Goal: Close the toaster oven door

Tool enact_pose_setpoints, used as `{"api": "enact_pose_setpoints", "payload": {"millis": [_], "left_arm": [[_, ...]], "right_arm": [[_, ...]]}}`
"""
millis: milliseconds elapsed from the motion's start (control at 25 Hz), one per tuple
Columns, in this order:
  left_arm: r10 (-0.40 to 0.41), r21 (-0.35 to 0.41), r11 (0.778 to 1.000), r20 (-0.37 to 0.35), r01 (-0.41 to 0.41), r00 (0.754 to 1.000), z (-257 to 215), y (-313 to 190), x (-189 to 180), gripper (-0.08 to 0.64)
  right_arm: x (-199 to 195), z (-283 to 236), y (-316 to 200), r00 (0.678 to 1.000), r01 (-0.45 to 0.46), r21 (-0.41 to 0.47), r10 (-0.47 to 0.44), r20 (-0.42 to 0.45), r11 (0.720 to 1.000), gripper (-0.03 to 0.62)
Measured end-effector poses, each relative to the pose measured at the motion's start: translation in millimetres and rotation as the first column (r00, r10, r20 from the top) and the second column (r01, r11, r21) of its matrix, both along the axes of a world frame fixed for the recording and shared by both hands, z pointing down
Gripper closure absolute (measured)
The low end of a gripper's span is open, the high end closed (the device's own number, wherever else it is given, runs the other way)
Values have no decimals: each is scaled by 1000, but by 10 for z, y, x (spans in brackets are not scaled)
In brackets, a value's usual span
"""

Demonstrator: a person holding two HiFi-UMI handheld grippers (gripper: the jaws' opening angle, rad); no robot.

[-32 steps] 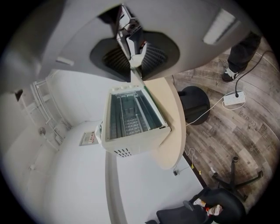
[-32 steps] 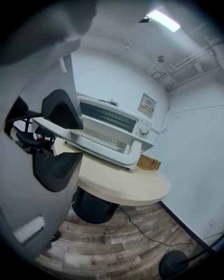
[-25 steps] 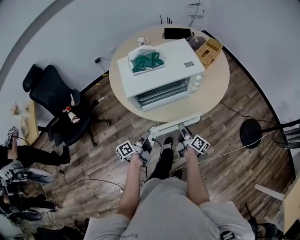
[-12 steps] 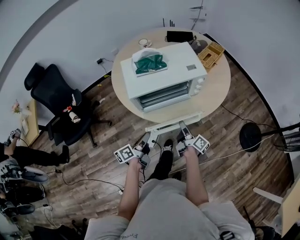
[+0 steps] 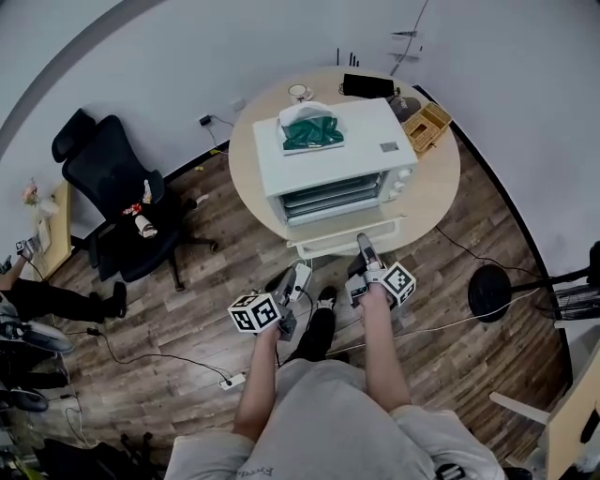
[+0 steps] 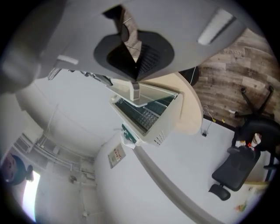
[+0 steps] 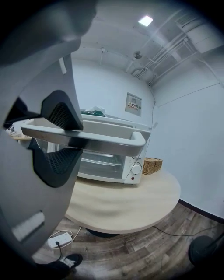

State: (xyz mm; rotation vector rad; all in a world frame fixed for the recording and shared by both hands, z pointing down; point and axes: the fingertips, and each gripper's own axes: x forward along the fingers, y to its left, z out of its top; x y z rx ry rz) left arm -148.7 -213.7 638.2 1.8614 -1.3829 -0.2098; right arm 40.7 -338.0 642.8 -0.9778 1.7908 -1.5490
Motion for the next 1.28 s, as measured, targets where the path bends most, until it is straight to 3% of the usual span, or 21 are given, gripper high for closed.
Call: {"api": "enact_pose_setpoints", "payload": {"millis": [240, 440, 720, 1280], "left_arm": [[-2, 37, 999, 117, -3, 993, -155, -4, -47, 503], [0, 61, 998, 164, -11, 987, -250, -3, -46, 502], [9, 69, 997, 126, -17, 992, -253, 72, -2, 503], [10, 85, 996, 169, -24, 986, -346, 34, -62, 503]], "right_arm": [[-51, -117, -103, 998, -23, 1, 23, 65, 1000, 471], [-83, -183, -188, 995, -33, 5, 33, 98, 999, 476], [-157, -276, -305, 988, -49, 3, 48, 149, 999, 482], [-277, -466, -633, 983, -65, 4, 64, 170, 998, 486]]}}
